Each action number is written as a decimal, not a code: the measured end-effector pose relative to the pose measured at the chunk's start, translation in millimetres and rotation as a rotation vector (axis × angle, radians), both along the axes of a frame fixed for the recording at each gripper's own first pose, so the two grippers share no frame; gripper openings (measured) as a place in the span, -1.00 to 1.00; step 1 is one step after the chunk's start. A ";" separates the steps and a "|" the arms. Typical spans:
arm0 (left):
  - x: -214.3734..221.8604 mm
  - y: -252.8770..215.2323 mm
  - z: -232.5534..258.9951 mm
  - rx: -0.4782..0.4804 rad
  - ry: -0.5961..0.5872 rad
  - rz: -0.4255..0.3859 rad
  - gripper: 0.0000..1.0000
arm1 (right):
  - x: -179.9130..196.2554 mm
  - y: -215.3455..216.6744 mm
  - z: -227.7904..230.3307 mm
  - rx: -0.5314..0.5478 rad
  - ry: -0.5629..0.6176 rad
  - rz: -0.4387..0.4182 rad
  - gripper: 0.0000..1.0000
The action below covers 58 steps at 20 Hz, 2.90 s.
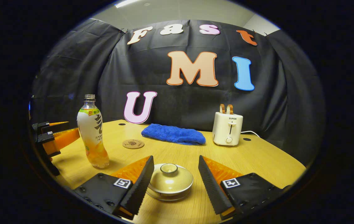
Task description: Open the teacup lid with one hand, grasp the water bottle and pour water into the teacup with the other hand; after pouring, place the water bottle on the coaster and then close the teacup lid.
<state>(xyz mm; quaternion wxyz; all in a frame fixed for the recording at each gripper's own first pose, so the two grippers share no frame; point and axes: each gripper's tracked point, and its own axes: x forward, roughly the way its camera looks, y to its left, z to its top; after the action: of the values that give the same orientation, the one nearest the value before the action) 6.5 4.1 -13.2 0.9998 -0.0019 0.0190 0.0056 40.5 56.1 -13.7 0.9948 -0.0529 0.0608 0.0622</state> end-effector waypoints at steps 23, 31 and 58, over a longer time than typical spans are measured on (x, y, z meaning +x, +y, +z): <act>0.1 0.4 -0.4 -0.001 0.001 0.008 0.83 | 5.7 8.7 -17.7 -0.134 0.089 0.033 -0.40; 0.6 -1.2 -3.4 -0.002 0.015 0.000 0.83 | 8.1 1.7 0.3 0.008 0.080 0.033 -0.41; 25.5 -55.0 -23.2 -0.008 0.141 -0.184 0.76 | -21.9 -48.4 29.7 0.076 0.020 -0.033 -0.39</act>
<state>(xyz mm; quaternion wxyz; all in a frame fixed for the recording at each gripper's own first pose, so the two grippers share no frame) 32.0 -50.8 -36.4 0.9922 -0.0037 0.0895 -0.0862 18.5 7.7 16.0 0.9963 -0.0133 0.0691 0.0484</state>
